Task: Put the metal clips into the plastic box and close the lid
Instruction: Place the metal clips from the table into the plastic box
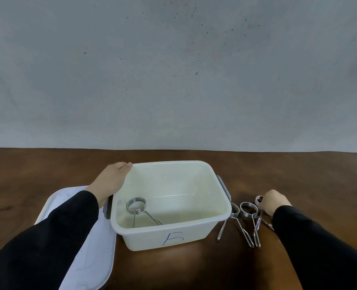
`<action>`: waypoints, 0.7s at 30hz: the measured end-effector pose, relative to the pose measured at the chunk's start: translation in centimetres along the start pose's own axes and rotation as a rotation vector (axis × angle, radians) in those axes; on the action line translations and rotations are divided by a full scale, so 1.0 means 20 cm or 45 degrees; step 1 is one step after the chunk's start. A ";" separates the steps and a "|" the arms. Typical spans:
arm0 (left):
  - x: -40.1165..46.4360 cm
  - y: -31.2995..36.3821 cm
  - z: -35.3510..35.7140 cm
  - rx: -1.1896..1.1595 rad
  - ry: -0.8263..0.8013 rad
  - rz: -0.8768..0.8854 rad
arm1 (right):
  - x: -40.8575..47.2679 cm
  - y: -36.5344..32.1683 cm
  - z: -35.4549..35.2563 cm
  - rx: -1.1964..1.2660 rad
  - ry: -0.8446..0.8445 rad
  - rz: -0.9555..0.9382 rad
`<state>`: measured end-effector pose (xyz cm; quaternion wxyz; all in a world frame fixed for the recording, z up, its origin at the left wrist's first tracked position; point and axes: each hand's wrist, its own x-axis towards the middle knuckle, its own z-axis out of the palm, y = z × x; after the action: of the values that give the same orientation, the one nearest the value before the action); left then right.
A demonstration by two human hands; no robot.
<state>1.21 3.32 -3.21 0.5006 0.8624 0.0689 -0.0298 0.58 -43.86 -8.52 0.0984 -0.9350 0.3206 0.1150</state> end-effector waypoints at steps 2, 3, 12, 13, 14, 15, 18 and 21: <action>-0.01 0.00 0.00 -0.001 -0.006 -0.004 | 0.01 0.01 0.00 0.050 0.054 -0.007; -0.01 0.01 0.00 -0.002 -0.009 -0.008 | 0.01 0.01 0.00 0.074 0.081 -0.012; 0.00 0.00 -0.01 0.012 -0.028 0.002 | -0.05 0.03 -0.12 0.235 0.231 -0.109; 0.00 0.00 -0.01 0.014 -0.027 0.002 | -0.08 0.02 -0.14 0.240 0.252 -0.125; 0.00 -0.01 -0.01 0.011 -0.028 -0.002 | -0.10 0.01 -0.18 0.235 0.278 -0.152; 0.00 0.00 -0.01 0.003 -0.030 -0.003 | -0.13 -0.01 -0.22 0.225 0.314 -0.197; -0.02 0.01 0.00 -0.018 -0.029 0.001 | -0.24 -0.15 -0.40 0.295 0.416 -0.375; -0.03 0.03 0.00 -0.054 -0.027 -0.001 | -0.46 -0.40 -0.62 0.416 0.384 -0.634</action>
<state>0.67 2.99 -2.68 0.5194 0.8513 0.0646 -0.0376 0.26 -35.55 6.75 0.2237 -0.9630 0.1073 -0.1050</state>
